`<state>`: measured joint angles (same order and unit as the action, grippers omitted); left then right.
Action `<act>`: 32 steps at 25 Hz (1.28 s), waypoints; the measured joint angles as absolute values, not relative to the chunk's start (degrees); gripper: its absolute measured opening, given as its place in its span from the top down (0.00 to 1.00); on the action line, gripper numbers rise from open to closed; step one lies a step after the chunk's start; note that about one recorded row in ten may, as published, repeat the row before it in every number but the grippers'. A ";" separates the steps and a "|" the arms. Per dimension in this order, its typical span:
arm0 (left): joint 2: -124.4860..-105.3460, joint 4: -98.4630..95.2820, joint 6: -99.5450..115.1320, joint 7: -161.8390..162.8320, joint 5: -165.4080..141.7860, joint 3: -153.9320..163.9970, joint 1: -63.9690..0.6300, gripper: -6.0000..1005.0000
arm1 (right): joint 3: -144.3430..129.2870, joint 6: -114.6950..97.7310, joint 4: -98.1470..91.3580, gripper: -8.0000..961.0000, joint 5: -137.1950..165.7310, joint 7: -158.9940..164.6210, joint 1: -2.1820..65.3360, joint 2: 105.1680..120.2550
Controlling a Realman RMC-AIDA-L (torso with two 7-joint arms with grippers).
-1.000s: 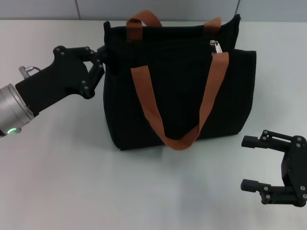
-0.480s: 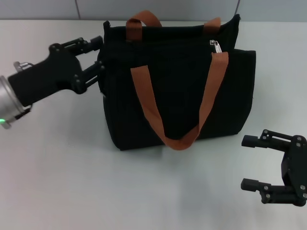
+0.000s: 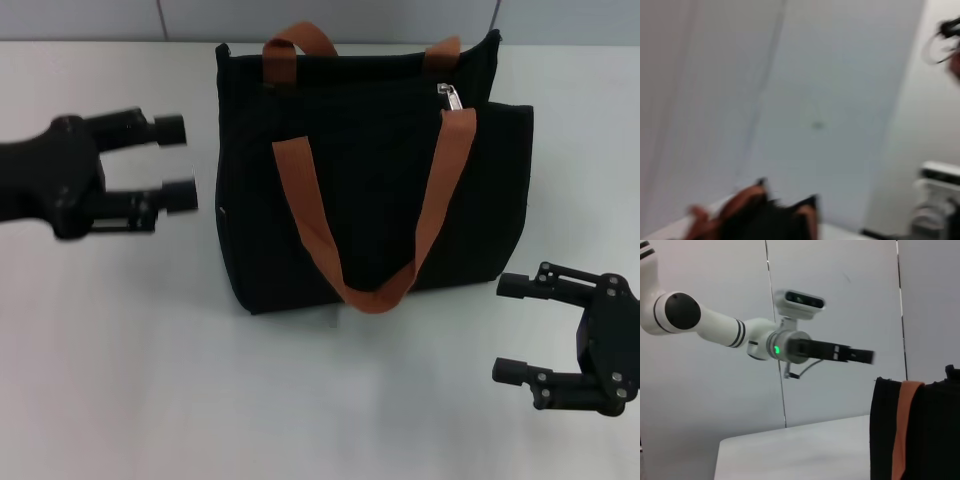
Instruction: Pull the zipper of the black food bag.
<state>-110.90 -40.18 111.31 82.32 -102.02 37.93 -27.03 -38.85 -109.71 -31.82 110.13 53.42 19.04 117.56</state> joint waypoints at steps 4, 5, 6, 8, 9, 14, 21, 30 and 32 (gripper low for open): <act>-111.93 -37.34 114.14 79.26 -102.12 39.00 -26.93 0.18 | -39.16 -109.46 -31.65 0.17 110.13 53.44 19.34 117.80; -112.30 -36.24 114.35 77.92 -102.33 39.76 -26.92 0.17 | -39.16 -109.46 -31.65 0.17 110.13 53.44 19.34 117.80; -112.30 -36.24 114.35 77.92 -102.33 39.76 -26.92 0.17 | -39.33 -109.45 -31.26 0.17 110.26 53.43 19.44 117.88; -114.27 -27.88 113.75 67.81 -102.65 45.13 -26.70 0.17 | -39.41 -109.43 -30.96 0.17 110.49 53.43 19.51 117.92; -114.98 -26.40 112.89 64.67 -102.65 46.42 -26.20 0.17 | -39.45 -109.43 -30.56 0.17 110.88 53.30 19.60 117.95; -117.34 -23.42 107.79 55.99 -102.67 51.02 -23.88 0.17 | -39.47 -108.10 -28.97 0.17 114.40 52.37 20.47 118.10; -117.91 -21.66 99.44 54.42 -103.08 56.53 -23.41 0.17 | -39.46 -104.16 -24.38 0.17 118.15 49.08 21.79 118.39; -117.99 -21.59 99.43 54.33 -104.07 56.71 -23.82 0.17 | -39.46 -104.06 -24.11 0.17 118.21 48.71 21.58 118.39; -118.00 -21.57 99.58 54.32 -104.07 56.72 -23.82 0.17 | -39.46 -104.06 -24.10 0.17 118.21 48.71 21.49 118.39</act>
<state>-118.00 -21.57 99.58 54.31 -104.07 56.72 -23.82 -39.46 -104.06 -24.10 118.22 48.71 21.49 118.39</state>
